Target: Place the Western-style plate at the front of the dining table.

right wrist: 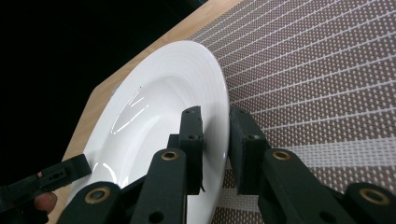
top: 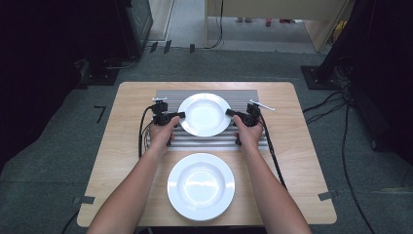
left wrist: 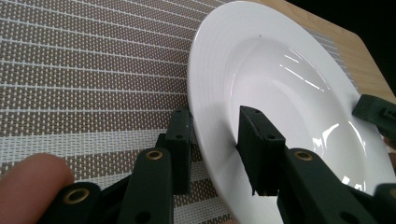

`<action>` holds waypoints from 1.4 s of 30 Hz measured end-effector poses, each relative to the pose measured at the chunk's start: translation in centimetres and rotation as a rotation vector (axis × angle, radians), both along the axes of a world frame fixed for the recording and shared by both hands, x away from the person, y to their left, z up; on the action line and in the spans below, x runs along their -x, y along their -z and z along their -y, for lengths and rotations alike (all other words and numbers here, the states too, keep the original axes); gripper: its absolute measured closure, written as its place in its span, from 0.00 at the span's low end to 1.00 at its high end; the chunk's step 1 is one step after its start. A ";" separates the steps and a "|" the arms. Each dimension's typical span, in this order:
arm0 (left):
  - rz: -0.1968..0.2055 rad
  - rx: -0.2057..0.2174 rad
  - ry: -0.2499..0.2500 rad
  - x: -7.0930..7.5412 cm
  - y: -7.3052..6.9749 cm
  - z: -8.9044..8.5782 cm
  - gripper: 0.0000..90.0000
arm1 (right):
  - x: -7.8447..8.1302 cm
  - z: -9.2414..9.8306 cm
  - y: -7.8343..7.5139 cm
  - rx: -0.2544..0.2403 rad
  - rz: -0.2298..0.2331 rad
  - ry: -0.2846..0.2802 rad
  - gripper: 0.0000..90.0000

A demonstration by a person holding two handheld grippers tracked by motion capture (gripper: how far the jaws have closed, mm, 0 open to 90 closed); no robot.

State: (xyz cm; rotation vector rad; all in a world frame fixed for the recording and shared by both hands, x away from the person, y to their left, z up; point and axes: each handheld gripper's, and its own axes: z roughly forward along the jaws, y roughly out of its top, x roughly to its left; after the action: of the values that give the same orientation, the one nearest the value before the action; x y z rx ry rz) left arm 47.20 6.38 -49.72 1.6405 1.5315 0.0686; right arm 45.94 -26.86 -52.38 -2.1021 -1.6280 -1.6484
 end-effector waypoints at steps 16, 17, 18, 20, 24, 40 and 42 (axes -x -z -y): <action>0.041 -0.015 0.035 0.0 -0.2 0.4 0.60 | 1.2 0.2 -0.4 0.088 0.051 -0.008 0.85; 0.041 -0.015 0.035 0.0 -0.2 0.4 0.56 | 1.2 0.2 -0.4 0.088 0.051 -0.008 0.85; 0.048 -0.022 0.032 0.1 -0.4 0.2 0.52 | 1.4 0.4 -0.8 0.129 0.079 -0.023 0.82; 0.075 -0.034 0.036 0.4 -1.2 -0.5 0.49 | 1.5 0.9 -1.5 0.114 0.104 -0.043 0.77; 0.104 -0.026 0.042 1.2 -2.3 -1.3 0.45 | 2.1 1.6 -3.0 0.169 0.125 -0.021 0.59; 0.229 -0.066 0.059 7.4 -5.0 -5.8 0.23 | 7.2 4.1 -7.4 0.416 0.249 -0.189 0.27; 0.243 -0.082 0.069 8.4 -4.9 -6.3 0.22 | 7.9 4.7 -7.5 0.455 0.257 -0.160 0.22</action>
State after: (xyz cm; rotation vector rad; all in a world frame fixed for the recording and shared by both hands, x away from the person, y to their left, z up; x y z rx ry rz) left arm 38.79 12.64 -44.81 1.6808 1.3018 0.2862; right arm 38.01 -31.51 -44.86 -1.9092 -2.3778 -1.6796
